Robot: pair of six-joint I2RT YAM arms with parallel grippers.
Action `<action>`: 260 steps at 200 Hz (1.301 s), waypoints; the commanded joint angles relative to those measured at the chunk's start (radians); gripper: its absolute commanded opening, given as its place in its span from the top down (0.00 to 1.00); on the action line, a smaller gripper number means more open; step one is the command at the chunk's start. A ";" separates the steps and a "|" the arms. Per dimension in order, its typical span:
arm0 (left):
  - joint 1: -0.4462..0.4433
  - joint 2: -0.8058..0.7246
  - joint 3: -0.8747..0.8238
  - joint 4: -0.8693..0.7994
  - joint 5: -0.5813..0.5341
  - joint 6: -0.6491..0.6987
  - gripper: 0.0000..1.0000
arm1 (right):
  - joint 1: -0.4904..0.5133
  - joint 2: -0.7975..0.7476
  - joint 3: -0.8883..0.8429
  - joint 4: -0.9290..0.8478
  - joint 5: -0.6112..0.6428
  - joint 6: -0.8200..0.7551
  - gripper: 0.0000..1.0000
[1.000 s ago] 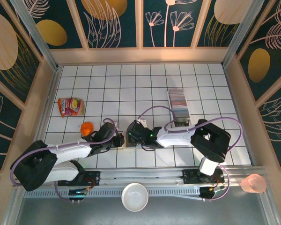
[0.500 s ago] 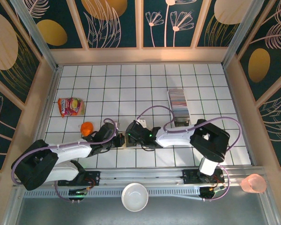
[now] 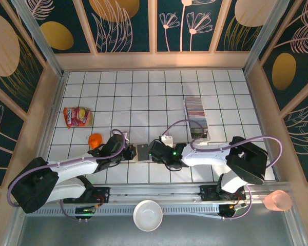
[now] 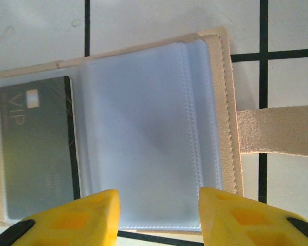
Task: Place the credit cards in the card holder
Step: Flip over the card slot on the card holder.
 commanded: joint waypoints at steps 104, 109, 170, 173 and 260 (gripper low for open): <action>-0.005 0.025 -0.019 0.015 0.013 -0.008 0.96 | 0.001 0.073 0.047 0.040 0.006 -0.013 0.56; -0.005 0.029 -0.019 0.015 0.014 -0.008 0.96 | 0.001 0.073 0.051 0.036 0.004 -0.014 0.56; -0.005 0.032 -0.013 0.015 0.016 -0.007 0.98 | 0.012 0.066 0.078 0.010 0.031 -0.019 0.57; -0.006 0.032 -0.013 0.014 0.016 -0.006 0.98 | 0.012 0.065 0.076 0.014 0.030 -0.019 0.57; -0.005 0.031 -0.016 0.013 0.012 -0.006 0.99 | 0.006 0.079 0.050 0.190 -0.068 -0.024 0.56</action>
